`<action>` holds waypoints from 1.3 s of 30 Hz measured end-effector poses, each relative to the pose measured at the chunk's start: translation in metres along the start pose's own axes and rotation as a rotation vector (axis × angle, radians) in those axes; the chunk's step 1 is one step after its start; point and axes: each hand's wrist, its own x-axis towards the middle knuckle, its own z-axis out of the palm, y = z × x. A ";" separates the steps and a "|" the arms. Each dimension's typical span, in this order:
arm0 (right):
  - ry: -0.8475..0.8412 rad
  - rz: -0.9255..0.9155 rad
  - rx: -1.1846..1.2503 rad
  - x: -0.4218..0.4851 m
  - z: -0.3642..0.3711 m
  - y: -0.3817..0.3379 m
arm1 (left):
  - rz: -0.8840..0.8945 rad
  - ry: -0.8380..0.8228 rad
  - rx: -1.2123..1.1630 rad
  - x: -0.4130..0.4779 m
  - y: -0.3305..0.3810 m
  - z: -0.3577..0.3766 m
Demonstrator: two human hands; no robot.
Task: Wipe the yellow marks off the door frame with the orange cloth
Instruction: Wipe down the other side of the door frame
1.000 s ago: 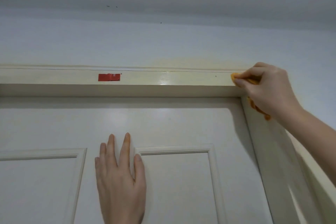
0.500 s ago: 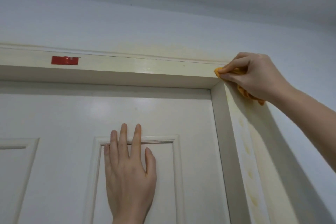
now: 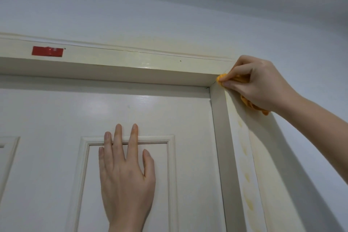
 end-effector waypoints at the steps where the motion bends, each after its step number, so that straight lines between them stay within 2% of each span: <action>1: -0.001 -0.009 -0.010 -0.003 0.002 -0.001 | 0.000 0.001 -0.004 0.000 0.000 0.000; 6: -0.126 -0.119 -0.088 -0.036 0.003 -0.005 | 0.000 0.008 -0.002 0.000 0.001 -0.002; 12: -0.014 -0.065 -0.053 -0.015 0.005 -0.001 | -0.018 0.014 -0.015 -0.002 0.006 -0.003; 16: -0.083 -0.124 -0.062 -0.053 0.009 -0.002 | 0.000 -0.002 -0.024 -0.002 0.012 -0.001; 19: -0.081 -0.082 -0.020 -0.042 0.001 0.001 | 0.003 0.003 -0.035 -0.002 0.014 0.000; 22: -0.008 -0.048 -0.008 -0.038 0.003 0.001 | 0.001 0.006 -0.052 -0.003 0.014 -0.002; 26: 0.081 -0.011 -0.026 -0.079 0.013 -0.001 | 0.020 -0.004 -0.059 -0.007 0.011 -0.004; 33: 0.059 -0.049 -0.011 -0.078 0.013 0.002 | 0.019 -0.019 -0.050 -0.011 0.011 -0.004; 36: 0.110 -0.009 -0.030 -0.102 0.008 0.008 | 0.022 -0.023 -0.051 -0.011 0.012 -0.004; 39: 0.079 -0.036 -0.023 -0.124 0.015 -0.002 | 0.026 -0.032 -0.012 -0.010 0.012 -0.004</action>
